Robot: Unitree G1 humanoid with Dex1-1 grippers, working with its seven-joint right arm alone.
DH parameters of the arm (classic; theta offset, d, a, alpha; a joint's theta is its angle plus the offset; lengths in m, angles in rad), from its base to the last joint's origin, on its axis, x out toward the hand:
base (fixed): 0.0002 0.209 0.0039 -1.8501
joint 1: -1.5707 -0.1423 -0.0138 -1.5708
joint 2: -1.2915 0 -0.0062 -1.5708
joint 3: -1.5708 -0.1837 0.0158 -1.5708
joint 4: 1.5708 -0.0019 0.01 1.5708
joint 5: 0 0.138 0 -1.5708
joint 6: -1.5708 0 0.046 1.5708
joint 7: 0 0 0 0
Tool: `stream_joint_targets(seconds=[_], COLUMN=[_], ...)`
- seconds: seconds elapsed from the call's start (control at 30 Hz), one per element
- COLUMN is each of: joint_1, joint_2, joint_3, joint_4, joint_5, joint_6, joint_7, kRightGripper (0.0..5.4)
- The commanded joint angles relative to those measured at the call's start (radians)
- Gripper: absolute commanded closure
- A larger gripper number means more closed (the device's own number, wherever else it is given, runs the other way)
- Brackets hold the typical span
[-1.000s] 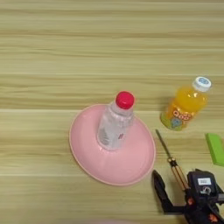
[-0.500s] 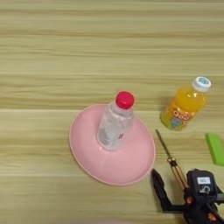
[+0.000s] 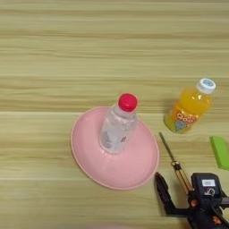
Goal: Move the objects on the table
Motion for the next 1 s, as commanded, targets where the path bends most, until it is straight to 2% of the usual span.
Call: stream_joint_targets(seconds=[0.03,0.53,0.87,1.0], joint_1=[0.036,0.036,0.036,0.036], joint_2=[-0.022,-0.020,-0.020,-0.019], joint_3=[-0.013,-0.010,-0.010,-0.009], joint_4=[0.043,0.035,0.032,0.032], joint_5=[-0.028,-0.016,-0.010,-0.009], joint_6=[0.083,0.087,0.089,0.089], joint_7=[-0.025,-0.021,-0.021,-0.021], kRightGripper=[0.36,1.84,2.63,3.11])
